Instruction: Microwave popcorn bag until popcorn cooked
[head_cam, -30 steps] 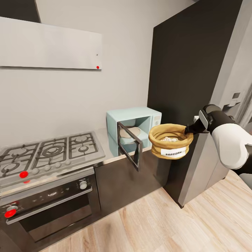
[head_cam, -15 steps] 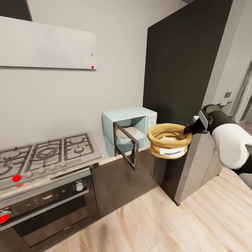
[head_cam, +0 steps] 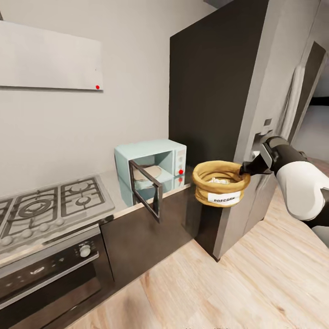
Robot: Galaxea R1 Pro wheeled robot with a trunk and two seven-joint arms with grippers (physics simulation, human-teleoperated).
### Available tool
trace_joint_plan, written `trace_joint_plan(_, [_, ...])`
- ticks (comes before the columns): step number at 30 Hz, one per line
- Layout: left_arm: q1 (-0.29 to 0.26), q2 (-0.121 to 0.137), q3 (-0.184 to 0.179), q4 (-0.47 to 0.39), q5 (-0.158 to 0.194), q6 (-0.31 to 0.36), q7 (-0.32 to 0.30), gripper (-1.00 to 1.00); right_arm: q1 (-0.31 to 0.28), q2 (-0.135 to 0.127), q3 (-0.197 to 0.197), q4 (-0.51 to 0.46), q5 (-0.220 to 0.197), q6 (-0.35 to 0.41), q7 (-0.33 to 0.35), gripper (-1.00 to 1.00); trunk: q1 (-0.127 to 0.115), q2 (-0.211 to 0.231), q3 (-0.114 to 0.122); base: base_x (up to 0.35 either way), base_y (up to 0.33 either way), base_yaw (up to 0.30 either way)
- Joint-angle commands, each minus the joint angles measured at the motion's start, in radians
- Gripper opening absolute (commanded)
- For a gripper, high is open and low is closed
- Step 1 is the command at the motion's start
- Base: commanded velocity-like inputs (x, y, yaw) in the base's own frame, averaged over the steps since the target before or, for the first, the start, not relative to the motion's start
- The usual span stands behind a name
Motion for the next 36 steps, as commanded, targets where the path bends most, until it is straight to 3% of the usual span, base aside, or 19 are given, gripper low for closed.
trace_joint_plan(1, [0.000,0.000,0.001,0.000,0.002,-0.003,0.002,1.00,-0.001,0.000,-0.019,-0.001,0.011,0.003,0.008,-1.00,0.000,-0.001,-0.001,0.000,0.000,-0.246])
trace_joint_plan(5, [0.000,-0.001,0.001,0.000,0.002,-0.003,0.002,1.00,-0.001,0.000,-0.053,-0.002,0.012,0.003,0.007,-1.00,0.000,-0.001,-0.001,0.000,0.000,-0.246])
trace_joint_plan(12, [0.000,-0.001,0.001,0.000,0.002,-0.003,0.002,1.00,0.000,0.000,-0.056,-0.003,0.013,0.003,0.006,-1.00,0.000,-0.001,-0.001,0.000,0.000,-0.216])
trace_joint_plan(25, [0.000,-0.001,0.000,0.000,0.001,-0.003,0.002,1.00,0.000,-0.010,-0.052,-0.003,0.018,0.003,0.000,-1.00,0.000,-0.001,-0.001,0.000,0.000,-0.008])
trace_joint_plan(36, [0.000,0.000,0.000,0.000,0.001,-0.003,0.002,1.00,-0.001,-0.009,-0.051,-0.003,0.018,0.003,-0.001,-1.00,0.000,-0.001,-0.001,0.000,0.262,0.000])
